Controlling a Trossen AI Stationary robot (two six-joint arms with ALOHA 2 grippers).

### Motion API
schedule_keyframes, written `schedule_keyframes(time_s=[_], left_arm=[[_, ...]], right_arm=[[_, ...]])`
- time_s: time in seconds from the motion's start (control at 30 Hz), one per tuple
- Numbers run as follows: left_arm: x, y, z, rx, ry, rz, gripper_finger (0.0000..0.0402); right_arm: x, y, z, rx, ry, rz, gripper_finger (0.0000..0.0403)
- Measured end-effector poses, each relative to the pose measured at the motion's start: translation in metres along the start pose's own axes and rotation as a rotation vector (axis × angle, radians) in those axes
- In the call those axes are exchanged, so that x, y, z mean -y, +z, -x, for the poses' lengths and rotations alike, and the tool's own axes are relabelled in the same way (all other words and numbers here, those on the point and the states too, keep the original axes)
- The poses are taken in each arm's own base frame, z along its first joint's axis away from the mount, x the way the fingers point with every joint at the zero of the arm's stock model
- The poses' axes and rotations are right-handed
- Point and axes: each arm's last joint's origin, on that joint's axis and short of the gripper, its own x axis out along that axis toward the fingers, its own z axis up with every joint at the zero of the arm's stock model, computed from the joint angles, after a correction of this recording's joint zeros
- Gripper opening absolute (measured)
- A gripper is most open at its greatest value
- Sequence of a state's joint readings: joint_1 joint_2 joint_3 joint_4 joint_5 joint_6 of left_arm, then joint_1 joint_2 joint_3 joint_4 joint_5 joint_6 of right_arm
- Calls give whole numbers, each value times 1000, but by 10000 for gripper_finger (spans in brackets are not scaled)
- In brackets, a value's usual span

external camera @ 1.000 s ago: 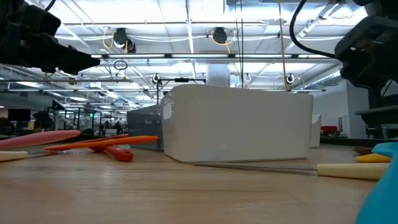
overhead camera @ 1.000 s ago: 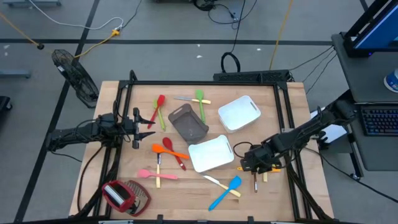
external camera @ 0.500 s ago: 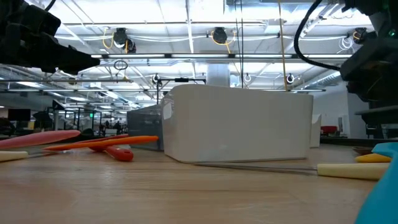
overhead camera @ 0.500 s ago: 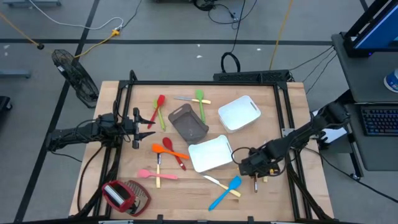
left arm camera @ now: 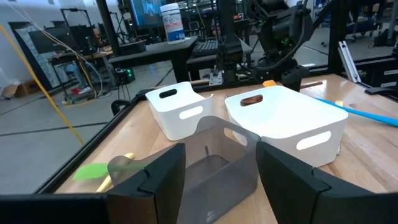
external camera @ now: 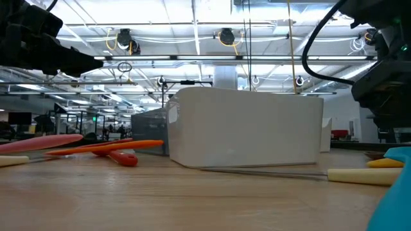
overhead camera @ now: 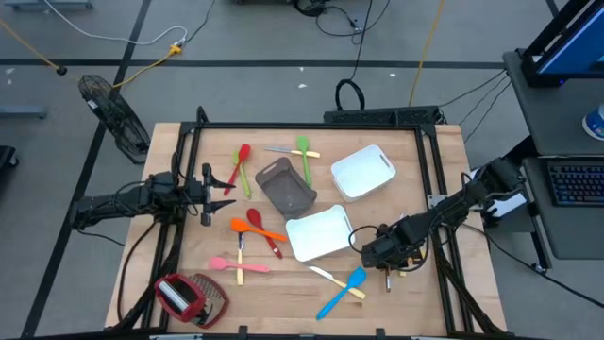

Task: Pick & Place Kitchen Items
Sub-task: Put the brown spoon into the top white bin

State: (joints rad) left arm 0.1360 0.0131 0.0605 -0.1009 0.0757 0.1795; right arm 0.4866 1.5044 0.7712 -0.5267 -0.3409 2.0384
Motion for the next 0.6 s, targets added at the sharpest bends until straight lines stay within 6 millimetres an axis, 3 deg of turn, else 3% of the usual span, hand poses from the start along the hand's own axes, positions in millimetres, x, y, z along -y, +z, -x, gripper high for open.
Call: schedule_keyframes(time_s=[0.27, 0.6], left_arm=[[0, 0, 0, 0, 0, 0, 202], [0, 0, 0, 0, 0, 0, 202]], right_arm=[[-1, 0, 0, 0, 7, 12, 37], [-3, -6, 10, -33, 69, 62, 34]])
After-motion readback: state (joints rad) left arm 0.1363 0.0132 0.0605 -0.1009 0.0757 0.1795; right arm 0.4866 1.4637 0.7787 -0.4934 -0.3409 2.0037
